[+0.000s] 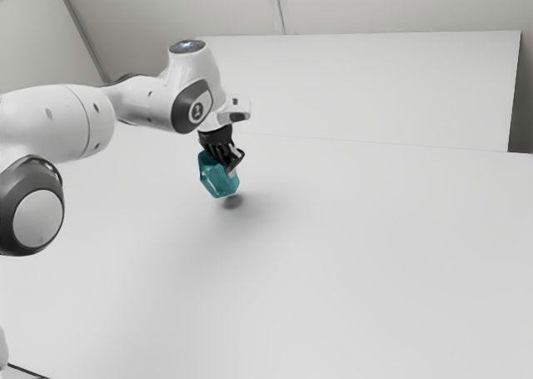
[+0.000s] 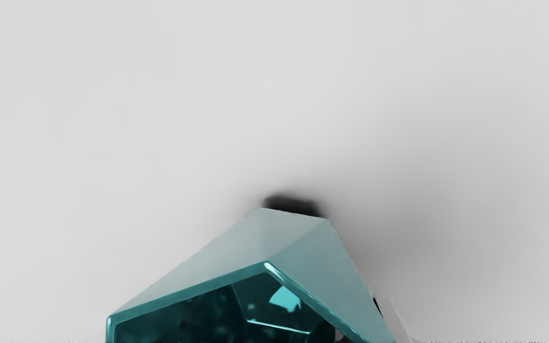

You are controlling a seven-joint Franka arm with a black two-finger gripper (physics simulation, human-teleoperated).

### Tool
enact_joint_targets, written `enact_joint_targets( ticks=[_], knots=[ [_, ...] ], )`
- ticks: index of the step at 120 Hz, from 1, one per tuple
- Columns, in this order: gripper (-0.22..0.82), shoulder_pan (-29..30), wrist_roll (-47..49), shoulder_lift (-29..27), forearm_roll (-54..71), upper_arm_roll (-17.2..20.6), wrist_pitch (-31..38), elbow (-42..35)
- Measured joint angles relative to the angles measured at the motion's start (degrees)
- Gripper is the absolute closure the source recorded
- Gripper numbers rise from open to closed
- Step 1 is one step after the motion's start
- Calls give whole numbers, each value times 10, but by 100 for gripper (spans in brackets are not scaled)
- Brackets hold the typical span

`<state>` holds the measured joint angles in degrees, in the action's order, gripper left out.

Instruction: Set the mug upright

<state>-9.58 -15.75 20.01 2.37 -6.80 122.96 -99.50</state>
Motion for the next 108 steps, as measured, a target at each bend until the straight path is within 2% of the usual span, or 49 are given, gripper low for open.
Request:
enact_joint_targets(
  ticks=[32,60,86,96,108],
  knots=[
    [78,-4,28,33,9,0,-15,1],
    [78,-6,46,41,9,0,-17,0],
    [35,-5,54,39,2,0,-18,0],
    [23,-6,56,35,3,0,-20,1],
    [15,-8,58,20,5,0,-22,3]
  ],
)
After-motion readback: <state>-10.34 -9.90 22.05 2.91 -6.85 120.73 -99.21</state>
